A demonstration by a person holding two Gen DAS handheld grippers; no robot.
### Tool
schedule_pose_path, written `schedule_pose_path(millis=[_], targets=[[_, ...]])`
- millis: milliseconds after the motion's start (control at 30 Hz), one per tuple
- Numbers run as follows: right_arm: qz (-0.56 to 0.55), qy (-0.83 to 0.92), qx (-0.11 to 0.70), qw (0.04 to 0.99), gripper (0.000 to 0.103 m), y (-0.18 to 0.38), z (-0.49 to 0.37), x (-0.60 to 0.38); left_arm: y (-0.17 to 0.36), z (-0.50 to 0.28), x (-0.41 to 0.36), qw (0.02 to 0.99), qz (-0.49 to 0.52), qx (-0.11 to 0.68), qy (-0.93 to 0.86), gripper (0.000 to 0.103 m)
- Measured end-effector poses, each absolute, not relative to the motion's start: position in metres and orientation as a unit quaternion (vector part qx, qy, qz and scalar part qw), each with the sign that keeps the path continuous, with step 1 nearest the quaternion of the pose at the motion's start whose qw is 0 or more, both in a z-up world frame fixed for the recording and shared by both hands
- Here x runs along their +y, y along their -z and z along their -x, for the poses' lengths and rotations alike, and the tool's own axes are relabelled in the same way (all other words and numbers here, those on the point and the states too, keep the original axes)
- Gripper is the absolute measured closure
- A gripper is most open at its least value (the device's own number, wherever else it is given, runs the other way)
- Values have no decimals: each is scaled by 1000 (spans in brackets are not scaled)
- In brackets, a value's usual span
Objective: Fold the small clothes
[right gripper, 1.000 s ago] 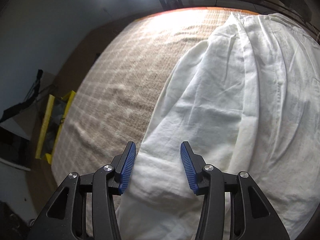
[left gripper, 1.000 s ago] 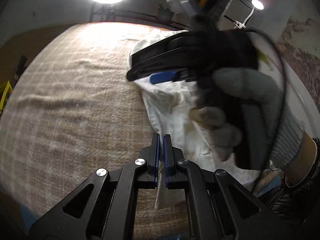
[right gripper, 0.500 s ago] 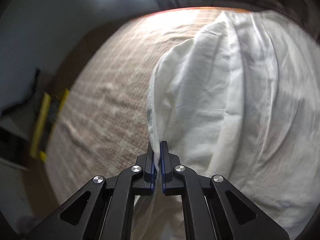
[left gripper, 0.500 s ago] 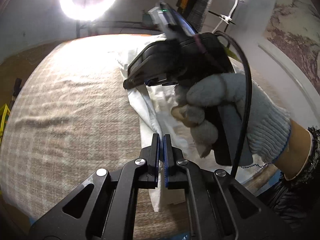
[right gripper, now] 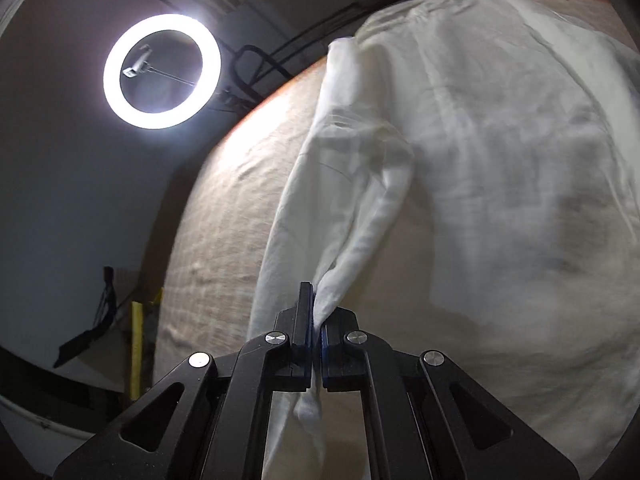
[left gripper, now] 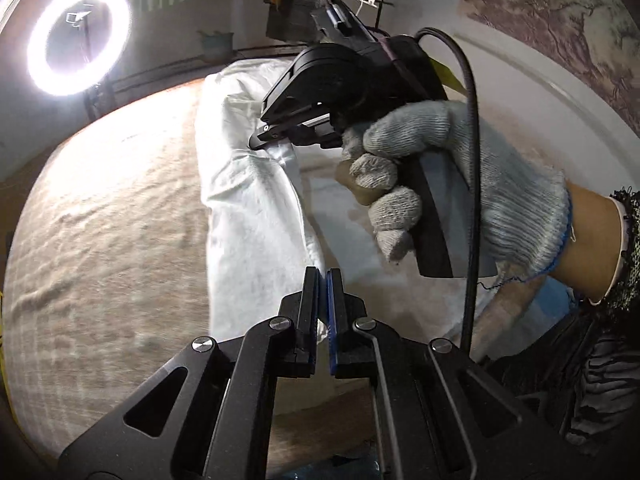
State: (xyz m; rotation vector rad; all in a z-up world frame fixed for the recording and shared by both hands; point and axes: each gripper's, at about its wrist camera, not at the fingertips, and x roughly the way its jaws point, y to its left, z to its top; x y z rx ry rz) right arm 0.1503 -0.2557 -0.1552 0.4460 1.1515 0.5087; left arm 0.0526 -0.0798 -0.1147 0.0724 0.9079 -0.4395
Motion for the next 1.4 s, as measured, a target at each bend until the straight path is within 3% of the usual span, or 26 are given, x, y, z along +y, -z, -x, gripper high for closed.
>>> schedule_pose_path(millis=[167, 433, 667, 900, 1067, 1200, 1400], targets=[[-170, -226, 531, 799, 101, 156, -149, -254, 109, -51, -79, 861, 5, 452, 233, 100], [-149, -206, 535, 805, 101, 154, -144, -273, 88, -44, -14, 877, 60, 428, 210, 99], [-167, -200, 537, 803, 101, 158, -136, -292, 125, -79, -11, 862, 85, 469, 173, 99], [-138, -213, 488, 835, 100, 129, -136, -282, 137, -100, -34, 868, 65, 459, 178, 99], [-123, -264, 493, 820, 100, 137, -137, -255, 175, -106, -25, 831, 87, 524, 167, 99], [-22, -242, 537, 808, 102, 161, -136, -239, 168, -81, -28, 850, 33, 495, 180, 99], [-41, -274, 503, 819, 103, 125, -156, -246, 136, -86, -21, 873, 62, 455, 165, 99]])
